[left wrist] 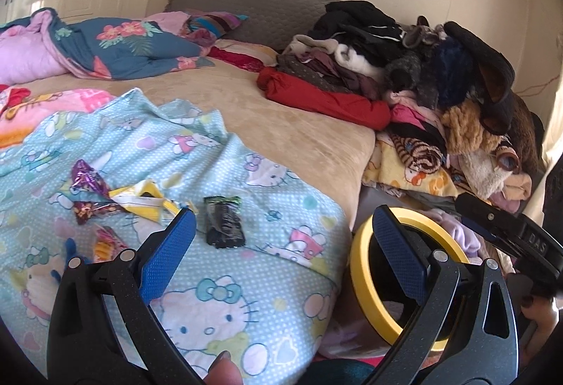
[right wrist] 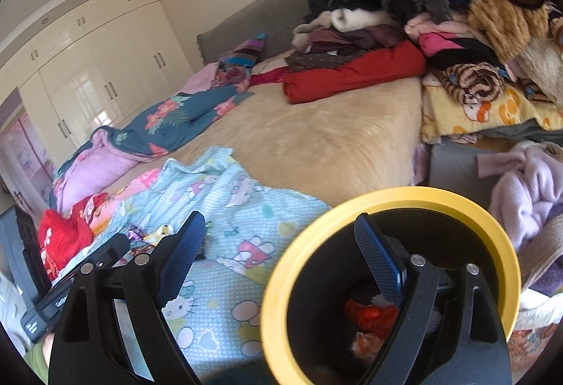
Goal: Collect trash
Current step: 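Move both grippers back toward the remaining trash on the bed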
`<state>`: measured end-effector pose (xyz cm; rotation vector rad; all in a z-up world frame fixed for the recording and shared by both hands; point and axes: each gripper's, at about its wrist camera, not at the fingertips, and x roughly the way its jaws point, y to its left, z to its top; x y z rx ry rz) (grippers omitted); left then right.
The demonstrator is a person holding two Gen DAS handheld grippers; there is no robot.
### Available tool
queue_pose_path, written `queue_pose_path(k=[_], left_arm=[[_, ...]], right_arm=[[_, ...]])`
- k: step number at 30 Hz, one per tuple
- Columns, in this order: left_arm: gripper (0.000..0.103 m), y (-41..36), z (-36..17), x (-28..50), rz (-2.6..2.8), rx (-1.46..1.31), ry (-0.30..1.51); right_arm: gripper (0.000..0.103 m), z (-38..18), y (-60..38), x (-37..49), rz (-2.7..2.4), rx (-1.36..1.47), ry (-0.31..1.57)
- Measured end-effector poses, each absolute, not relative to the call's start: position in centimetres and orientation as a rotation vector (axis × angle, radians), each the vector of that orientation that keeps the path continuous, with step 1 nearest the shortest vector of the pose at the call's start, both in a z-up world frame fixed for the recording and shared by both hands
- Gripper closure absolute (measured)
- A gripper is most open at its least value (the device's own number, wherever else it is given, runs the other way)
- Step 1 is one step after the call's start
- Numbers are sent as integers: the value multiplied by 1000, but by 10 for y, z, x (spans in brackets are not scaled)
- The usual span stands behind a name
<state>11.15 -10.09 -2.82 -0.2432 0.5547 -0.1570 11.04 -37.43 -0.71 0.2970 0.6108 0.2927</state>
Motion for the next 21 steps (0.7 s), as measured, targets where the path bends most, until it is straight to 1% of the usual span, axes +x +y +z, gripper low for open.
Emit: queue_pose_path(k=[21], left_arm=[[11, -7, -19, 114, 7, -346, 526]], right_arm=[[19, -16, -294, 104, 424, 182, 627]])
